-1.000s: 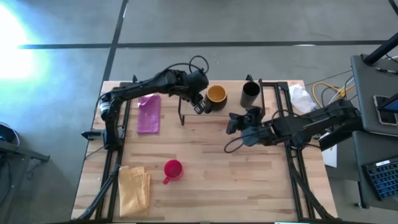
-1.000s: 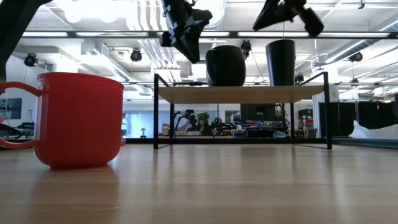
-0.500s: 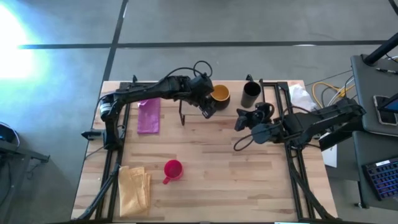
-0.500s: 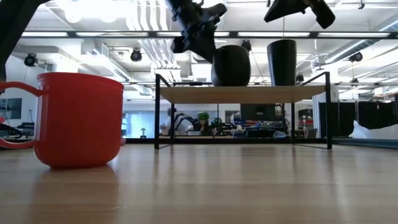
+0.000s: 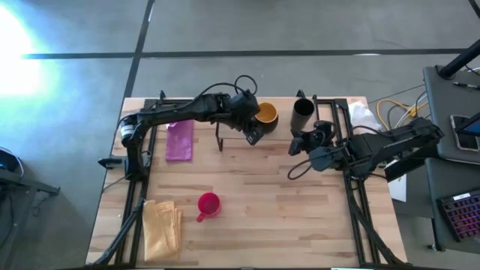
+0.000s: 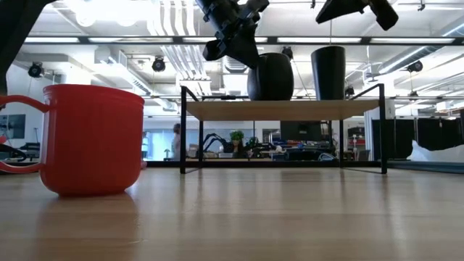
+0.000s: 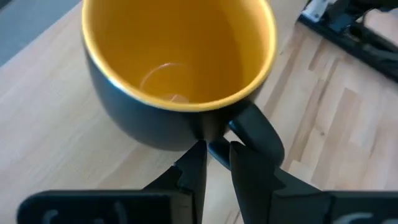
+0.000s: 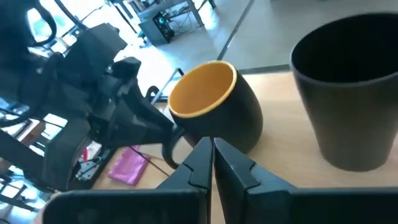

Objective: Stack small to large cups/mugs on shelf
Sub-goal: Put the black mug on the shelf, then put the red mug on the shelf

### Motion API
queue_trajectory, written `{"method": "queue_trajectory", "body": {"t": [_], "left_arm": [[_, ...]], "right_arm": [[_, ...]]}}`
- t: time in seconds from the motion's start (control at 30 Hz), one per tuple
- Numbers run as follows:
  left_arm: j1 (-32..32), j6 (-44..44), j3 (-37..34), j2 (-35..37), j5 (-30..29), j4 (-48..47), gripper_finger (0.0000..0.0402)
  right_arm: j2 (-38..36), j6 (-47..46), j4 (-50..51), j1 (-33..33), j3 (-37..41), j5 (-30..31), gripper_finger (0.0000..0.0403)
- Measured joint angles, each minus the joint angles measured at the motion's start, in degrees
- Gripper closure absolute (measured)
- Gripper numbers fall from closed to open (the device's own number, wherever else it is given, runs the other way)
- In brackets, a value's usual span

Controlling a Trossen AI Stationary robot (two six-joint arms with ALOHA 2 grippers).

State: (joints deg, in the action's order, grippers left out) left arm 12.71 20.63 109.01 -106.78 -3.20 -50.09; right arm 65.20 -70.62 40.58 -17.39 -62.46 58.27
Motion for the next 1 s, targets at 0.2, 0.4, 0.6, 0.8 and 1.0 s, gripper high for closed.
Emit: {"method": "queue_trajectory", "body": {"t": [0.2,0.4,0.6,0.8,1.0], "left_arm": [[-0.1,0.1,0.0,0.0,2.0,3.4,0.0345],[-0.1,-0.2,-1.1,0.0,2.3,3.3,0.0345],[0.2,-1.7,-2.2,0.5,1.2,0.2,0.0345],[0.2,-1.8,-3.2,3.3,1.1,-0.1,0.0345],[0.1,-3.1,-3.6,4.8,1.1,-0.7,0.0345]], "right_arm": [[-3.7,2.7,0.0,0.0,0.0,0.4,0.0394],[-5.4,3.7,0.0,0.0,0.0,0.4,0.0394],[-5.5,5.0,0.0,-1.5,0.0,0.2,0.0394],[-6.2,6.6,-0.1,-3.7,0.0,-1.1,0.0394],[-7.9,6.8,-0.1,-4.4,0.0,-1.3,0.0394]]}}
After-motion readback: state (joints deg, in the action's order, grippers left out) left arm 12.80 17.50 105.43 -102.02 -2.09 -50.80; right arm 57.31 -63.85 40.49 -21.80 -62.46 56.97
